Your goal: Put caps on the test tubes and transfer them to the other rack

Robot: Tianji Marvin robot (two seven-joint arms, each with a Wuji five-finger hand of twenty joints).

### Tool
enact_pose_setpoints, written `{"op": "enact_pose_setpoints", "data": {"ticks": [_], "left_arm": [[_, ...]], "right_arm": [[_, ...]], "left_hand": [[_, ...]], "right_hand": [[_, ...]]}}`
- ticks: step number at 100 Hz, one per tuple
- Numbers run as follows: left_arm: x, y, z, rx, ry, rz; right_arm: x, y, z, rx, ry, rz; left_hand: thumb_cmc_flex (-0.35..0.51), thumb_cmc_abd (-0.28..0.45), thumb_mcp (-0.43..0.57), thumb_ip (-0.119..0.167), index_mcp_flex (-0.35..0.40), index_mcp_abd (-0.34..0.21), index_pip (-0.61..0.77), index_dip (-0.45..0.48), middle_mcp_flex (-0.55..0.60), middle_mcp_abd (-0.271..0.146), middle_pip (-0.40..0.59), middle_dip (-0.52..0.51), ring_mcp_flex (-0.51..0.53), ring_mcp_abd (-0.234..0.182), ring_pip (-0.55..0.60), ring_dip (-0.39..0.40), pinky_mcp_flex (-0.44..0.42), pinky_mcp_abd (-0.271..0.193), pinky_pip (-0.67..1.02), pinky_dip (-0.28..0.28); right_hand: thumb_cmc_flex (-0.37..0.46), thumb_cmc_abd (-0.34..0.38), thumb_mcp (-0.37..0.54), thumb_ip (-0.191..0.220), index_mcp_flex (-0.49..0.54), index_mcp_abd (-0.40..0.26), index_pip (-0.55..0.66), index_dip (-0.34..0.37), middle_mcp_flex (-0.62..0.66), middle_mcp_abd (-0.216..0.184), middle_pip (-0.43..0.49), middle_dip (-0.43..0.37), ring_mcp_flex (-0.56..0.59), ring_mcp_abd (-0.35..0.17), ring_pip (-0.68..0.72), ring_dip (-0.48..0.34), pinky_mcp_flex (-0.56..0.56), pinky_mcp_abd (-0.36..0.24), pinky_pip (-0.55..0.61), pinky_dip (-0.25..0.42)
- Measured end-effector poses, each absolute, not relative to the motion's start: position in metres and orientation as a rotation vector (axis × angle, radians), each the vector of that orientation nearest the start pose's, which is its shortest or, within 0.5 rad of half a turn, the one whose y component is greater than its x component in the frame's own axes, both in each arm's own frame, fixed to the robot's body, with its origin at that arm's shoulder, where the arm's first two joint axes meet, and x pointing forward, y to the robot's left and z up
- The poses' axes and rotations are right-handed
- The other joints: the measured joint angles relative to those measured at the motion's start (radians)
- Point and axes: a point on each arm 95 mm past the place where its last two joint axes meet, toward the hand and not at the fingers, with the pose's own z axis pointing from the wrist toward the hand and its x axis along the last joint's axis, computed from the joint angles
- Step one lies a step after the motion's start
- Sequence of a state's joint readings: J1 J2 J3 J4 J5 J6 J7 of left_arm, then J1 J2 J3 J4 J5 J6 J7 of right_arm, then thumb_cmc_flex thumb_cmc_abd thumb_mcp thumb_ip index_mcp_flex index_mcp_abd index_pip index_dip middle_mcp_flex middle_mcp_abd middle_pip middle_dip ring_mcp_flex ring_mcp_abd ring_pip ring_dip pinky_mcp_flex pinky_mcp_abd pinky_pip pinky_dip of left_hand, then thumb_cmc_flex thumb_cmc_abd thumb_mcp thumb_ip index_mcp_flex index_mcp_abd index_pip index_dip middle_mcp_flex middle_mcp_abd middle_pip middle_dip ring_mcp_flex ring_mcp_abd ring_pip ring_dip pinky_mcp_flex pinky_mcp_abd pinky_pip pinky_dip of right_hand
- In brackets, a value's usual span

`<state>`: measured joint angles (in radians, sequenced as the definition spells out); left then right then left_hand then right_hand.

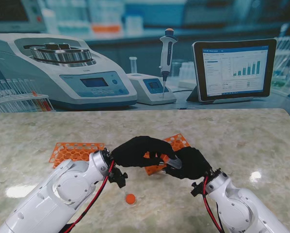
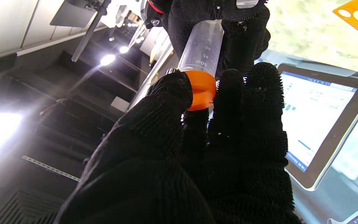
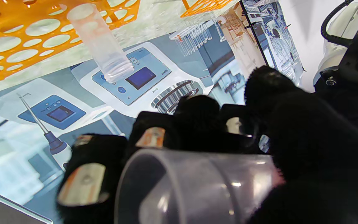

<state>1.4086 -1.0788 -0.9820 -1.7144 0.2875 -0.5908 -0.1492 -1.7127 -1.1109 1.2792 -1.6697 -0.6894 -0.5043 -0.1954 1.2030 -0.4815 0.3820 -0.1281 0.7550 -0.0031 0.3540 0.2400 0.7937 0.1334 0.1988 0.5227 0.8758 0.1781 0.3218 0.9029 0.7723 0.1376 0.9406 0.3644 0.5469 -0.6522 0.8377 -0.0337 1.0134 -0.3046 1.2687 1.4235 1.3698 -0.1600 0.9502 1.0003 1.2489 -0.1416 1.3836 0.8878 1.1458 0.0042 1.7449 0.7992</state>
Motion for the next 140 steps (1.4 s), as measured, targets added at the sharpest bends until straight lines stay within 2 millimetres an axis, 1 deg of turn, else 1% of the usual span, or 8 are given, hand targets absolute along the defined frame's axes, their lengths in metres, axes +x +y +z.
{"op": "enact_pose_setpoints", "data": {"ticks": [59,62,102,118,129,133,139,140], "left_arm": [[0.3603,-0.1212,-0.2379,-1.025,1.673,-2.665],[0.3602,-0.1218,-0.2377,-1.024,1.675,-2.666],[0.3601,-0.1291,-0.2377,-1.021,1.712,-2.680],[0.3604,-0.1273,-0.2384,-1.028,1.705,-2.678],[0.3605,-0.1253,-0.2393,-1.032,1.695,-2.674],[0.3606,-0.1247,-0.2395,-1.033,1.691,-2.673],[0.3605,-0.1241,-0.2399,-1.034,1.688,-2.671],[0.3605,-0.1240,-0.2400,-1.034,1.687,-2.671]], "right_arm": [[0.3478,0.0211,-0.3054,1.161,1.329,2.218],[0.3478,0.0210,-0.3055,1.161,1.329,2.217],[0.3479,0.0199,-0.3079,1.169,1.341,2.209],[0.3480,0.0198,-0.3076,1.167,1.339,2.210],[0.3480,0.0201,-0.3071,1.165,1.337,2.211],[0.3479,0.0201,-0.3070,1.165,1.337,2.211],[0.3479,0.0202,-0.3069,1.165,1.337,2.212],[0.3479,0.0202,-0.3069,1.165,1.337,2.212]], "left_hand": [[0.000,-0.001,0.010,0.000,0.001,-0.009,0.004,0.000,0.001,-0.002,0.000,0.000,0.000,0.000,-0.006,0.005,-0.004,0.000,0.000,0.000],[0.000,-0.001,0.010,0.000,0.001,-0.009,0.005,0.000,0.001,-0.002,0.000,0.000,0.000,0.002,-0.006,0.023,-0.004,0.001,0.000,0.000],[0.000,0.001,0.010,0.000,0.001,-0.019,0.017,0.009,0.001,-0.002,0.000,0.003,0.000,0.021,-0.025,0.024,-0.006,0.015,0.000,0.000],[0.001,0.026,-0.034,0.002,0.001,-0.019,0.018,0.009,0.001,-0.002,-0.011,0.023,0.000,0.018,-0.025,0.019,-0.014,0.015,0.000,0.026],[0.003,0.058,-0.086,0.003,0.001,-0.019,0.018,0.009,0.000,-0.009,-0.013,0.025,0.000,0.001,-0.016,0.018,-0.029,0.015,-0.011,0.050],[0.003,0.065,-0.107,0.025,0.001,-0.019,0.018,0.009,-0.001,-0.010,-0.013,0.025,0.000,-0.003,-0.009,0.018,-0.033,0.015,-0.011,0.062],[0.004,0.088,-0.138,0.036,-0.011,-0.019,0.018,0.009,-0.002,-0.011,-0.014,0.025,0.000,-0.010,0.000,0.015,-0.043,0.015,-0.015,0.075],[0.004,0.096,-0.157,0.054,-0.017,-0.019,0.018,0.009,-0.002,-0.011,-0.014,0.025,-0.008,-0.011,0.016,0.009,-0.051,0.015,-0.020,0.086]], "right_hand": [[0.000,0.000,0.000,0.000,0.000,-0.001,0.000,0.000,0.000,0.000,0.000,0.000,-0.001,0.000,0.000,0.000,0.000,0.000,0.000,0.000],[0.000,0.000,0.000,0.000,0.007,-0.001,0.000,0.000,0.000,0.000,0.000,0.000,-0.001,0.000,0.000,0.000,0.000,0.000,0.000,0.000],[-0.001,-0.001,-0.001,0.000,0.010,-0.001,0.000,0.000,0.000,0.000,0.000,0.000,-0.023,0.001,-0.001,0.000,0.000,0.000,0.000,0.000],[-0.001,-0.001,-0.001,0.000,0.010,-0.001,0.000,0.000,0.000,0.000,0.000,0.001,-0.023,0.001,-0.001,0.000,0.000,0.000,0.000,0.000],[-0.001,-0.001,-0.002,0.000,0.010,-0.001,0.000,0.000,0.000,0.000,0.000,0.001,-0.023,0.001,-0.001,0.000,0.000,0.000,0.000,0.000],[-0.001,-0.001,-0.002,0.000,0.010,-0.001,0.000,0.000,0.000,0.000,0.000,0.001,-0.023,0.001,-0.001,0.000,0.000,0.000,0.000,0.000],[-0.001,-0.001,-0.002,0.000,0.010,-0.001,0.000,0.000,0.000,0.000,0.000,0.001,-0.023,0.001,-0.001,0.000,0.000,0.000,0.000,0.000],[-0.001,-0.001,-0.002,0.000,0.010,-0.001,0.000,0.000,0.000,0.000,0.000,0.001,-0.023,0.001,-0.001,0.000,0.000,0.000,0.000,0.000]]}}
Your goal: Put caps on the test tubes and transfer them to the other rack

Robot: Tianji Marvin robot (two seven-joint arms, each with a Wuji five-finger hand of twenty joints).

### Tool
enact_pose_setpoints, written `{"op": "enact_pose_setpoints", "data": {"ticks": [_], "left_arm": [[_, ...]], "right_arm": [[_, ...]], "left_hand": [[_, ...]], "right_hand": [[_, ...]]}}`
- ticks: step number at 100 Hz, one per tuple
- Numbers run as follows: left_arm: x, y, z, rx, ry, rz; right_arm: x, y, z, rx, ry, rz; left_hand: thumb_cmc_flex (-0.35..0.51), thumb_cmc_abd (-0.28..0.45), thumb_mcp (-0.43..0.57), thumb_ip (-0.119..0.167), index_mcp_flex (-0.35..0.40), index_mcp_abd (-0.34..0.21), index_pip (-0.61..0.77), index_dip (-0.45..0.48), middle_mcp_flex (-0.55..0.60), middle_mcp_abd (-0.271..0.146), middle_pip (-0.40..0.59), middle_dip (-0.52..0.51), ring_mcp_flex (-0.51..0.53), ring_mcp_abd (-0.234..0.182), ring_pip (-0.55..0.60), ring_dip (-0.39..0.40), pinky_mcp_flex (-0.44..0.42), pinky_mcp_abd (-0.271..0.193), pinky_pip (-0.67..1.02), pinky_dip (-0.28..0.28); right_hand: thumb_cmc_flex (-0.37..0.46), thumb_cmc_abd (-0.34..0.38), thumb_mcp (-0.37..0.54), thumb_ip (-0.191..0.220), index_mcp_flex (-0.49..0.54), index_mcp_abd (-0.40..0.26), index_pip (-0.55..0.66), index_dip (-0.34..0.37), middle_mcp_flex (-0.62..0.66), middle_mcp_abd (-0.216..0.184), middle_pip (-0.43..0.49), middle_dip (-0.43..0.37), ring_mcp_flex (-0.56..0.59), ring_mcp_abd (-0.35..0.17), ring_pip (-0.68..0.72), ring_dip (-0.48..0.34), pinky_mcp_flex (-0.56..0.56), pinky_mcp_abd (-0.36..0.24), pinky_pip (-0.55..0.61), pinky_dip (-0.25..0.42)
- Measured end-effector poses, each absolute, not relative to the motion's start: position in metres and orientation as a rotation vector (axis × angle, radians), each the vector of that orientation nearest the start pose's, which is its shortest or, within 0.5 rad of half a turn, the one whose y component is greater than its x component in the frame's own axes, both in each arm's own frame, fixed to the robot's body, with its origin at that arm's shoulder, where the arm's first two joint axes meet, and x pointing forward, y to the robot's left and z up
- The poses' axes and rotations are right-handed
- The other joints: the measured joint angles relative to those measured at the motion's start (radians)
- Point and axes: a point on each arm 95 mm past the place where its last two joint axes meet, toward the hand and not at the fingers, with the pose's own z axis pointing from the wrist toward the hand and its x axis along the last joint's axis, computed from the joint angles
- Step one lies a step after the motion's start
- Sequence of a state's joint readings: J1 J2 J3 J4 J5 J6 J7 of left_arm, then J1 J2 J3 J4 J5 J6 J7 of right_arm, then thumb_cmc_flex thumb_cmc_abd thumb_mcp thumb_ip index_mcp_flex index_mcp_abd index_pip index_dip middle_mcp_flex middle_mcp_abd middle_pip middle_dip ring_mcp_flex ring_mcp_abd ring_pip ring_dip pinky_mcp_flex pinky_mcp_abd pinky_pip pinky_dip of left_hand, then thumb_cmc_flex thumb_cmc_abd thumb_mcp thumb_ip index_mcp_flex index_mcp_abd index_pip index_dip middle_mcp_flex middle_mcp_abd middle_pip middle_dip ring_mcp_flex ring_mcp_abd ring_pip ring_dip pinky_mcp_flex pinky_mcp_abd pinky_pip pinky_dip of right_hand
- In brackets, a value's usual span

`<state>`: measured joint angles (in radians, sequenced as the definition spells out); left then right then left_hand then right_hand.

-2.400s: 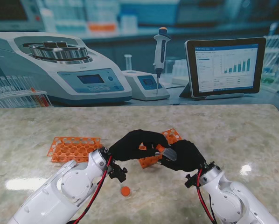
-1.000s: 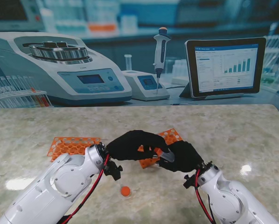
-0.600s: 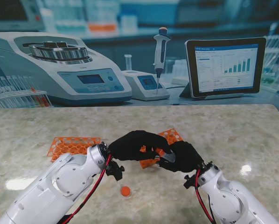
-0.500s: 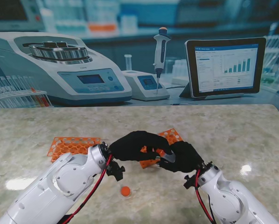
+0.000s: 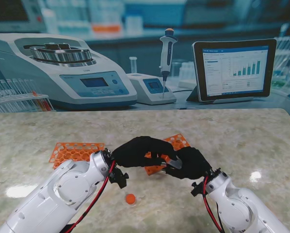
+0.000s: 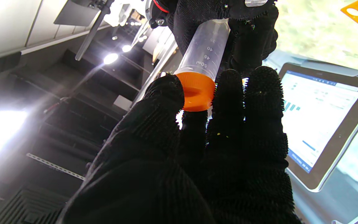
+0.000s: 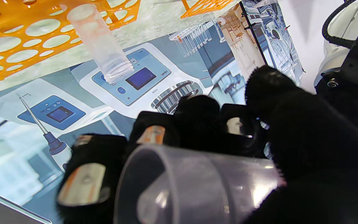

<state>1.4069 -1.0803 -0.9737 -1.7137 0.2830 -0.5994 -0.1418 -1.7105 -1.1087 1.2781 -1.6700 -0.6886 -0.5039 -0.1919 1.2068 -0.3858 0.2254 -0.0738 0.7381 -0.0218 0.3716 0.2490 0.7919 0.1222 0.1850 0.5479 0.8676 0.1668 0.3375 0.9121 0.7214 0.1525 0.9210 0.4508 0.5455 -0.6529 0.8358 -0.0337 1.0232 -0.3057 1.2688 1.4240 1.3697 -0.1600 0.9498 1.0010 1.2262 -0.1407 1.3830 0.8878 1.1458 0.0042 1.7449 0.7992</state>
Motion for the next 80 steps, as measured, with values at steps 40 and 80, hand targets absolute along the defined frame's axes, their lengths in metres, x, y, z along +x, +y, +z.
{"op": "enact_pose_setpoints", "data": {"ticks": [40,80], "left_arm": [[0.3608,-0.1262,-0.2413,-1.037,1.683,-2.675],[0.3608,-0.1271,-0.2411,-1.028,1.676,-2.673]], "right_arm": [[0.3481,0.0203,-0.3065,1.164,1.335,2.213],[0.3480,0.0207,-0.3067,1.164,1.336,2.213]], "left_hand": [[0.001,0.110,-0.093,0.034,-0.019,0.000,-0.005,0.000,-0.032,-0.028,0.017,-0.059,-0.089,-0.003,0.028,-0.212,-0.154,0.020,-0.005,0.038],[-0.013,0.133,-0.127,0.040,-0.041,-0.008,-0.016,0.000,-0.070,-0.041,0.029,-0.127,-0.147,-0.004,0.023,-0.270,-0.222,0.055,-0.005,0.038]], "right_hand": [[0.000,0.000,0.000,0.000,0.000,0.000,0.000,0.000,0.000,0.000,0.000,0.000,0.000,0.000,0.000,0.001,0.000,0.000,0.000,0.000],[0.000,0.000,-0.007,0.000,0.000,0.000,0.000,0.000,0.000,0.000,0.000,0.000,0.000,0.000,0.001,0.016,0.000,0.000,0.000,0.000]]}}
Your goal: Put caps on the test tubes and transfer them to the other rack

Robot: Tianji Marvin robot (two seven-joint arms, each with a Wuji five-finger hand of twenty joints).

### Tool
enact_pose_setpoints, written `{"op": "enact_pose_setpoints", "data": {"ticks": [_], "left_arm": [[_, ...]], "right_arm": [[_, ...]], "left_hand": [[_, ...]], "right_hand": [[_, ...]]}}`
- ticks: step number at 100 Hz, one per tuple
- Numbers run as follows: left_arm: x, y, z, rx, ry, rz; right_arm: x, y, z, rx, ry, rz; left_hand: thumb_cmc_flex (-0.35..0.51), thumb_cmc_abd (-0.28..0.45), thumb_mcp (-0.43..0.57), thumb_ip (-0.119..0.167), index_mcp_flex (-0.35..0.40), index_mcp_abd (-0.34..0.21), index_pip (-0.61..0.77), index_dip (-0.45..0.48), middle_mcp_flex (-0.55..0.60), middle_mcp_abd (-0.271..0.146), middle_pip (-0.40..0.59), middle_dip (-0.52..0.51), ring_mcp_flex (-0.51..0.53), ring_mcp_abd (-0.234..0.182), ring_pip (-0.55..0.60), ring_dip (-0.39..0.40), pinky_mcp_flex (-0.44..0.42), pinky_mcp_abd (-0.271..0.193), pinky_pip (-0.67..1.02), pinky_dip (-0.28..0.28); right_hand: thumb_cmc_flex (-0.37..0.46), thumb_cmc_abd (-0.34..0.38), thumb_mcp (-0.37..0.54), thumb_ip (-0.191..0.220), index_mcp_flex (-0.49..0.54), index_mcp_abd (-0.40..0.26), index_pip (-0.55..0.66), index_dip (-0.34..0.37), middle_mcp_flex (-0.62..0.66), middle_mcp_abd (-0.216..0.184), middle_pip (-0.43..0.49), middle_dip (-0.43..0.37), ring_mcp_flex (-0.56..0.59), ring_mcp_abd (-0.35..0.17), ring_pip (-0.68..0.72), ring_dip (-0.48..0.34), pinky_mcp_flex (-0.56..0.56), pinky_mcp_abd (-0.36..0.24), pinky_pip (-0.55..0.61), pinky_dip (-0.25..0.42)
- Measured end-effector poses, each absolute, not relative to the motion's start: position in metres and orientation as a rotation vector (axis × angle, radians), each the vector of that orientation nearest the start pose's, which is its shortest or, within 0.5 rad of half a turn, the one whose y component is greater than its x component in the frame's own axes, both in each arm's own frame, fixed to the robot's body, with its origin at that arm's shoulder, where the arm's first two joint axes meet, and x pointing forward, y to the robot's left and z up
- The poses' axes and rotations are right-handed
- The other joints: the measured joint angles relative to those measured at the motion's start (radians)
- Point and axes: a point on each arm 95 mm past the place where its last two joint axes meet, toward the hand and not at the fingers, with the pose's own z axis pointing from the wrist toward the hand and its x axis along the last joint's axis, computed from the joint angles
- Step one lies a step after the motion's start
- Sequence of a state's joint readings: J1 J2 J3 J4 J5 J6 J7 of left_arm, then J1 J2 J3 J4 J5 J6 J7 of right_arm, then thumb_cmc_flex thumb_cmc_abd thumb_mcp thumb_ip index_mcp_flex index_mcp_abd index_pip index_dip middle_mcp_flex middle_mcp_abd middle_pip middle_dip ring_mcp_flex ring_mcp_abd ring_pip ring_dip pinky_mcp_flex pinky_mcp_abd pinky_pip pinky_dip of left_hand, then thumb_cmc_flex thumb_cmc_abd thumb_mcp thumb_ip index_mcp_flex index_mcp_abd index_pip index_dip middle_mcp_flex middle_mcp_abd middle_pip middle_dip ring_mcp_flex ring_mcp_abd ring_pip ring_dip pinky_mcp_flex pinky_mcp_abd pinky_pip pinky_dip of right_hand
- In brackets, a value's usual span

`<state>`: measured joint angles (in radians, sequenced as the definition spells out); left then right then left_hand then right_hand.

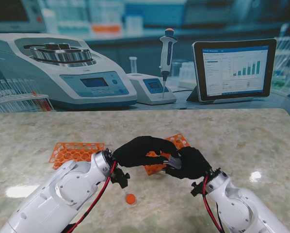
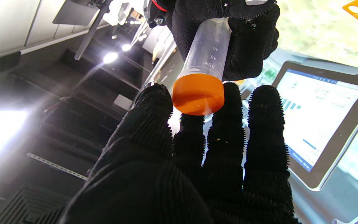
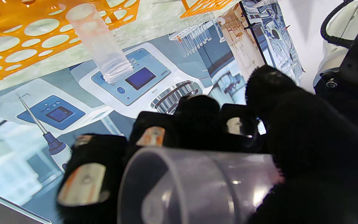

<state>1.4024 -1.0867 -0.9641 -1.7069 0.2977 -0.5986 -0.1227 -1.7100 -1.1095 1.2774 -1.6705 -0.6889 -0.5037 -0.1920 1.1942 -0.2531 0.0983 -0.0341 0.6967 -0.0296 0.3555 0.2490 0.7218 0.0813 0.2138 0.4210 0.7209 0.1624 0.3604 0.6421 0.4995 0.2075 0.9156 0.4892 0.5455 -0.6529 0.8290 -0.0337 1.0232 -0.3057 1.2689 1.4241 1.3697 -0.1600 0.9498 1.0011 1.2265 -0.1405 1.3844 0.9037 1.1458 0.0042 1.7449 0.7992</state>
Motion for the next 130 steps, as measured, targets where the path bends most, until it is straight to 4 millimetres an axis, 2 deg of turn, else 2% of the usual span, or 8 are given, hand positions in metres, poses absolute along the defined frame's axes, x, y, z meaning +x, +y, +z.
{"op": "enact_pose_setpoints", "data": {"ticks": [22,43,44,50,71,93,113,130], "left_arm": [[0.3599,-0.1272,-0.2408,-1.030,1.667,-2.678],[0.3601,-0.1268,-0.2403,-1.028,1.650,-2.682],[0.3600,-0.1268,-0.2403,-1.028,1.649,-2.682],[0.3599,-0.1268,-0.2397,-1.023,1.642,-2.684],[0.3592,-0.1266,-0.2370,-1.017,1.625,-2.694],[0.3584,-0.1244,-0.2357,-1.016,1.604,-2.696],[0.3579,-0.1210,-0.2350,-1.017,1.593,-2.687],[0.3577,-0.1185,-0.2369,-1.024,1.588,-2.678]], "right_arm": [[0.3480,0.0210,-0.3068,1.165,1.337,2.213],[0.3482,0.0208,-0.3066,1.165,1.334,2.213],[0.3482,0.0207,-0.3065,1.165,1.334,2.213],[0.3483,0.0205,-0.3065,1.165,1.333,2.212],[0.3482,0.0203,-0.3067,1.165,1.332,2.211],[0.3484,0.0200,-0.3067,1.165,1.331,2.211],[0.3487,0.0186,-0.3061,1.163,1.324,2.210],[0.3489,0.0177,-0.3059,1.163,1.320,2.208]], "left_hand": [[-0.012,0.015,-0.006,0.001,0.000,-0.001,0.000,0.000,-0.012,-0.001,-0.001,-0.011,-0.005,0.000,-0.012,-0.011,-0.010,0.015,0.000,0.001],[-0.036,0.031,-0.008,0.000,-0.010,-0.001,-0.001,0.000,-0.028,-0.004,-0.006,-0.014,-0.023,-0.020,-0.021,-0.017,-0.032,0.021,0.000,0.002],[-0.037,0.033,-0.016,0.001,-0.013,-0.001,-0.001,0.000,-0.024,-0.006,-0.002,-0.019,-0.030,-0.035,-0.024,-0.020,-0.036,0.022,0.000,0.002],[-0.038,0.040,-0.017,0.001,-0.022,-0.001,-0.005,0.000,-0.039,-0.010,-0.006,-0.022,-0.037,-0.046,-0.026,-0.021,-0.042,0.025,0.000,0.002],[-0.041,0.053,-0.028,0.001,-0.035,-0.001,-0.013,0.000,-0.049,-0.011,-0.005,-0.024,-0.053,-0.049,-0.037,-0.025,-0.063,0.035,0.000,0.003],[-0.075,0.077,-0.057,0.003,-0.049,0.000,-0.026,0.000,-0.072,-0.011,-0.012,-0.025,-0.087,-0.049,-0.065,-0.048,-0.125,0.066,-0.011,0.003],[-0.151,0.100,-0.088,0.002,-0.079,0.030,-0.037,0.000,-0.112,-0.011,-0.028,-0.037,-0.146,-0.049,-0.111,-0.090,-0.220,0.100,-0.093,0.003],[-0.178,0.105,-0.093,0.002,-0.100,0.064,-0.047,0.004,-0.128,-0.011,-0.029,-0.039,-0.181,-0.048,-0.135,-0.117,-0.254,0.109,-0.134,0.003]], "right_hand": [[0.000,0.000,0.000,0.000,0.000,0.000,0.000,0.000,0.000,0.000,0.000,0.000,0.000,0.000,0.000,0.000,0.000,0.000,0.000,0.000],[0.000,0.000,0.000,0.000,0.000,0.000,0.000,0.000,0.000,0.000,0.000,0.000,0.001,0.000,0.001,0.001,0.000,0.000,0.000,0.000],[0.000,0.000,0.000,0.000,0.000,0.000,0.000,0.000,0.000,0.000,0.000,0.000,0.001,0.000,0.001,0.001,0.000,0.000,0.000,0.000],[0.000,0.000,0.000,0.000,0.000,0.000,0.000,0.000,0.000,0.000,0.000,0.000,0.002,0.000,0.001,0.001,0.000,0.000,0.000,0.000],[0.000,0.000,0.000,0.000,0.000,0.000,0.000,0.000,0.001,0.000,0.000,0.000,0.003,0.000,0.001,0.001,0.000,0.000,0.000,0.000],[0.000,0.000,0.000,0.000,0.000,0.000,0.000,0.000,0.001,0.000,0.000,0.000,0.003,0.000,0.002,0.001,0.000,0.000,0.000,0.000],[0.000,0.000,0.000,0.000,0.000,0.000,0.000,0.000,0.001,0.000,0.000,0.000,0.003,0.000,0.002,0.001,0.000,0.000,0.000,0.000],[0.000,0.000,0.000,0.000,0.000,0.000,0.000,0.000,0.001,0.000,0.000,0.000,0.003,0.000,0.002,0.001,0.000,0.000,0.000,0.000]]}}
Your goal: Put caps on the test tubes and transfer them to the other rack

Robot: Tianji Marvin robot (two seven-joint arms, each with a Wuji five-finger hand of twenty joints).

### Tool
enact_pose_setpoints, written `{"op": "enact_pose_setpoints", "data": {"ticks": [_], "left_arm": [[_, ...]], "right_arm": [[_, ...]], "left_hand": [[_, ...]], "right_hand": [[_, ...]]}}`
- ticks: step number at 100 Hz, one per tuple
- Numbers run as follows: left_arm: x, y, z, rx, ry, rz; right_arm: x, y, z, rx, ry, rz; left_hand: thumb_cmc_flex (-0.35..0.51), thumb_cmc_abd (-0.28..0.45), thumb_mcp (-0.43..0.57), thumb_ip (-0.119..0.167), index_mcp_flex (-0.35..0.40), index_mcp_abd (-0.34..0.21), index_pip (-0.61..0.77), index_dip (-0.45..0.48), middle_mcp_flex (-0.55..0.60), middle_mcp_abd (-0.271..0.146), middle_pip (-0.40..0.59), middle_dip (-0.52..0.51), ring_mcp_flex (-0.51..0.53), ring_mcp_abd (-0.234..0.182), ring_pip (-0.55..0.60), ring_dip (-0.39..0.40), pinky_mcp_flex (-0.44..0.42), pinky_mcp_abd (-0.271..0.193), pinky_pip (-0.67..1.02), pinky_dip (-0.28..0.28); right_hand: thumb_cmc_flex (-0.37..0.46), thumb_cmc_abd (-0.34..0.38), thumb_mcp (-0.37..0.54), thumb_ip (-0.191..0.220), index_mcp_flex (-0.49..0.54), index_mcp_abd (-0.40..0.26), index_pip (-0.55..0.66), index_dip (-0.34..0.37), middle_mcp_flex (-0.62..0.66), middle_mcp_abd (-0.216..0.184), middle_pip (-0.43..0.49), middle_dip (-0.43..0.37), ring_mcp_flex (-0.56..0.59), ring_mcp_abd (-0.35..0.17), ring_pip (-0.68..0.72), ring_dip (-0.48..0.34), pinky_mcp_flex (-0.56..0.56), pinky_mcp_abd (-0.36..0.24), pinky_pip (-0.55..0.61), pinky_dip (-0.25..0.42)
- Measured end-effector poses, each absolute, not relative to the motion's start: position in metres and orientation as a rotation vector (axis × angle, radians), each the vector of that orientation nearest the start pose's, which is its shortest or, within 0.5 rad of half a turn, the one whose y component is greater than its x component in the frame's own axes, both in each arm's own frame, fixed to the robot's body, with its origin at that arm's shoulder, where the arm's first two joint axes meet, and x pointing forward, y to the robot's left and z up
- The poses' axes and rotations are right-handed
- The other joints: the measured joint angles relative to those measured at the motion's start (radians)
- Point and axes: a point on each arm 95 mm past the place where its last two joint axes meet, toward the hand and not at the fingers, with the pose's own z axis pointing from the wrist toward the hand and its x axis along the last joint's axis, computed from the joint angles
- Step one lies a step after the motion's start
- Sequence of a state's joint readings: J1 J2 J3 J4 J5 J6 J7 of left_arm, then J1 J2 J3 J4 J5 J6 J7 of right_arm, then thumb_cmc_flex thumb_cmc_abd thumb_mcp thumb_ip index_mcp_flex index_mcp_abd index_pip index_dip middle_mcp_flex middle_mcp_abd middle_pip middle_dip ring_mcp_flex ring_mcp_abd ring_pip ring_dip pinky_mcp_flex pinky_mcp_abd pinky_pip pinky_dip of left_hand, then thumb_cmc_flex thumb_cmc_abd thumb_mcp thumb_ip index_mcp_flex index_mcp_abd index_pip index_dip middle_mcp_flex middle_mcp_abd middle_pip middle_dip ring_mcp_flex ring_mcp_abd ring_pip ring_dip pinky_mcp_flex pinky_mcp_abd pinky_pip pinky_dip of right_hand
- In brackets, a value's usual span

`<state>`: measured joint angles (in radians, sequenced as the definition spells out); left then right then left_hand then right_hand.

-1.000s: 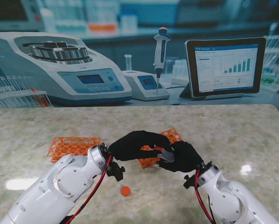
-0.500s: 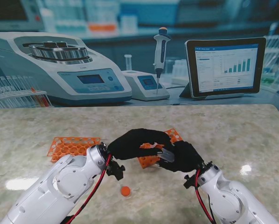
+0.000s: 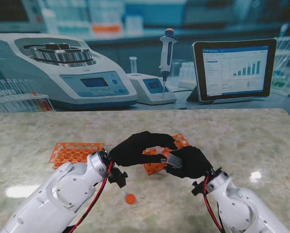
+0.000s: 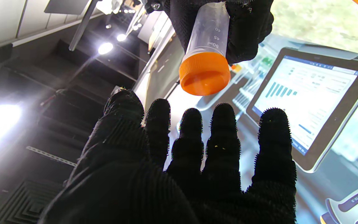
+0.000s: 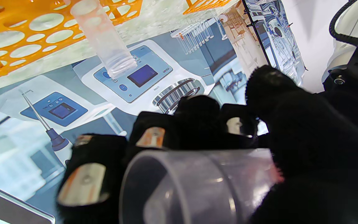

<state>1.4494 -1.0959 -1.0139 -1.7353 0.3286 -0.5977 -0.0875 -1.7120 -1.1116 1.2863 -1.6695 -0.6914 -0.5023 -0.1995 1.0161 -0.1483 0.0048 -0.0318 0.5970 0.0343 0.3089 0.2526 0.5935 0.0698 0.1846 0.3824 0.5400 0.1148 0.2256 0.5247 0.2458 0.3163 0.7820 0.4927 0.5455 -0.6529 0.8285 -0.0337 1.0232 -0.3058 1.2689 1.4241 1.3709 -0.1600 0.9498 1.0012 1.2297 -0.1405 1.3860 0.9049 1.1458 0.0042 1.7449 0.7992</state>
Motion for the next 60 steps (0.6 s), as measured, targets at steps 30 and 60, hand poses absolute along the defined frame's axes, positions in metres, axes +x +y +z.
{"op": "enact_pose_setpoints", "data": {"ticks": [30,60], "left_arm": [[0.358,-0.110,-0.239,-1.043,1.575,-2.657],[0.359,-0.103,-0.245,-1.067,1.575,-2.630]], "right_arm": [[0.349,0.017,-0.306,1.162,1.318,2.208],[0.349,0.016,-0.305,1.159,1.317,2.204]], "left_hand": [[-0.060,0.000,-0.003,0.000,-0.049,0.023,-0.002,0.069,-0.053,0.000,-0.024,-0.009,-0.051,0.007,-0.026,-0.030,-0.055,0.011,-0.072,0.000],[-0.112,-0.027,-0.005,0.001,-0.085,0.045,-0.004,0.084,-0.092,0.000,-0.030,-0.009,-0.095,0.007,-0.048,-0.045,-0.093,0.013,-0.110,0.000]], "right_hand": [[0.000,0.000,0.000,0.000,0.000,0.000,0.000,0.000,0.000,0.000,0.000,0.000,0.000,0.000,0.000,0.000,0.000,0.000,0.000,0.000],[0.000,0.000,0.000,0.000,0.000,0.000,0.000,0.000,0.000,0.000,0.000,0.000,0.000,0.000,0.000,0.000,0.000,0.000,0.000,0.000]]}}
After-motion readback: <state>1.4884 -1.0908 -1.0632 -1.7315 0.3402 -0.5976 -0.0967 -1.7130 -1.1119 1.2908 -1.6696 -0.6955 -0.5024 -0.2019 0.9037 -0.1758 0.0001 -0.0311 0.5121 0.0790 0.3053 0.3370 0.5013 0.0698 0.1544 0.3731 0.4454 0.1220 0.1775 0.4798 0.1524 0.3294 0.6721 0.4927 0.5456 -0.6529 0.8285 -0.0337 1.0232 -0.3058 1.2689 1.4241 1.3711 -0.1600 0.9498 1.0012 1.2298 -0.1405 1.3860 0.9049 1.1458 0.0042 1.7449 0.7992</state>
